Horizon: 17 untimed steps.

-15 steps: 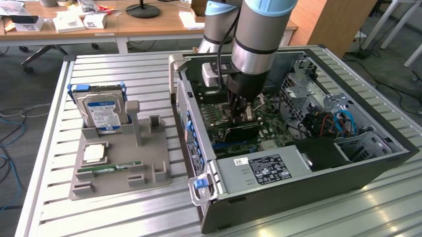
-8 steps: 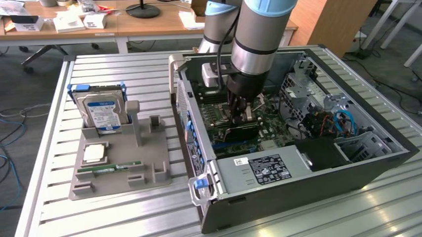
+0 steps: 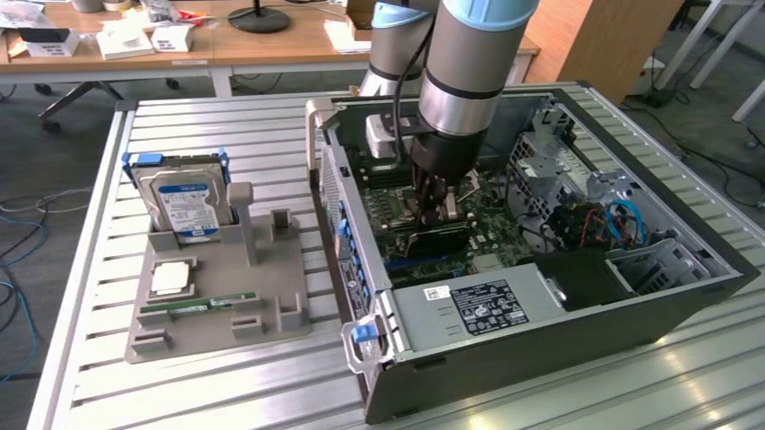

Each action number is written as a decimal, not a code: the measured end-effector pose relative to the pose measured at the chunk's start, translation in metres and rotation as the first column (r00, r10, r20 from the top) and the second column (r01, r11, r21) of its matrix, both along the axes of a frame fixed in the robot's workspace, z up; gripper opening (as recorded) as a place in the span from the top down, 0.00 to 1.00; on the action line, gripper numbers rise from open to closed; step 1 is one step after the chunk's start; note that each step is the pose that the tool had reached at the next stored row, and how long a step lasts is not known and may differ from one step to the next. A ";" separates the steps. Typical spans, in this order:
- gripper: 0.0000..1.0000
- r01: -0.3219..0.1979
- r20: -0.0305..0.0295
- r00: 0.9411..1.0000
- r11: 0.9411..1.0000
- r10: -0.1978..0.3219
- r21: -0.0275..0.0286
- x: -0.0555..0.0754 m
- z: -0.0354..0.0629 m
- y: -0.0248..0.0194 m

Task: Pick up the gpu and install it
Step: 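Press down on the gpu until it lock into place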

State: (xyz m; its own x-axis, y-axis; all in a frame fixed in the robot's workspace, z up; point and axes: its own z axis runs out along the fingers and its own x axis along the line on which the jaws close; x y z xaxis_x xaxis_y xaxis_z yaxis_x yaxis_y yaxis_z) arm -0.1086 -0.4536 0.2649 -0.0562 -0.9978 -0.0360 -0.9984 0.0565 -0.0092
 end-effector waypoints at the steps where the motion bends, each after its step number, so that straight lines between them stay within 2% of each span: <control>1: 0.89 0.000 0.000 1.000 1.000 0.000 0.000 0.000 -0.0002 0.0000; 17: 0.89 0.000 0.000 1.000 1.000 0.000 0.000 0.000 -0.0010 0.0000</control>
State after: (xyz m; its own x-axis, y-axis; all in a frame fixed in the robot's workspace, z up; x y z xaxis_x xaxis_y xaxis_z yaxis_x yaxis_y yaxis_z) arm -0.1087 -0.4536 0.2639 -0.0562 -0.9978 -0.0361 -0.9984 0.0566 -0.0091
